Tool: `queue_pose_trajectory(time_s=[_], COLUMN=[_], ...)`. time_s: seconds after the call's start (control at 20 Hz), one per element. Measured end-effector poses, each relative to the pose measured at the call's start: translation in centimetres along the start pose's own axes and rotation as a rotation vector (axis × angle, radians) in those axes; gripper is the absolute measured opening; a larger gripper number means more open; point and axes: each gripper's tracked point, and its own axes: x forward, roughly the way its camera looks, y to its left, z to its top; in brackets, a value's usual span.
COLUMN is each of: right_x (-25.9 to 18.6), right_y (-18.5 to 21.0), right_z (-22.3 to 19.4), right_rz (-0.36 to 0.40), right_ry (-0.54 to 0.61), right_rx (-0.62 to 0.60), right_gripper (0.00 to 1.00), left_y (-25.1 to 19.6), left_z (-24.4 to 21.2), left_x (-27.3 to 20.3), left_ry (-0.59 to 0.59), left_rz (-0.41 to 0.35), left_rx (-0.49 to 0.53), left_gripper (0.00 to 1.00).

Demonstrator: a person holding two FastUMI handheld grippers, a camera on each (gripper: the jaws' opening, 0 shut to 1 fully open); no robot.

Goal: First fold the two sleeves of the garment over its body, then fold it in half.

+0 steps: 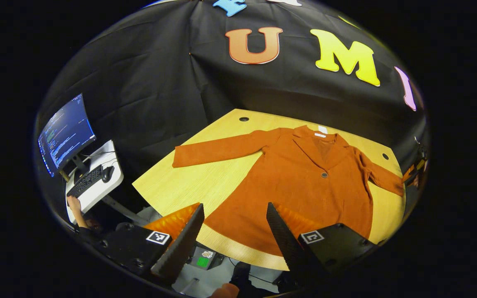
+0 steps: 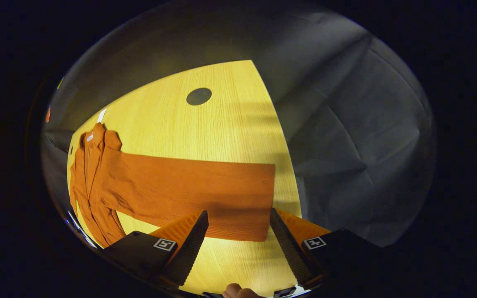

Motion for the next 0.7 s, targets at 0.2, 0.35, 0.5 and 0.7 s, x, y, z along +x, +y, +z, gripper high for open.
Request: queue_pose_trajectory(time_s=[0.2, 0.35, 0.5, 0.7], right_x=[1.7, 2.2, 3.0, 3.0], right_y=[-0.5, -1.5, -2.2, -1.5], right_z=[-0.4, 0.2, 0.5, 0.3], right_rz=[-0.008, -0.028, -0.041, -0.066], right_ry=[0.067, 0.085, 0.087, 0.136], right_rx=[0.064, 0.136, 0.135, 0.050], right_gripper=[0.95, 0.95, 0.87, 0.75], left_y=[0.8, 0.8, 0.3, -1.2], left_z=[-0.3, -1.2, -2.0, -2.6], left_x=[-0.3, -0.5, -0.4, -0.1], left_ry=[0.012, 0.041, 0.061, 0.086], left_rz=[0.017, 0.026, 0.015, 0.000], left_rx=[-0.001, -0.010, 0.003, 0.027], left_gripper=[0.98, 0.98, 0.98, 0.98])
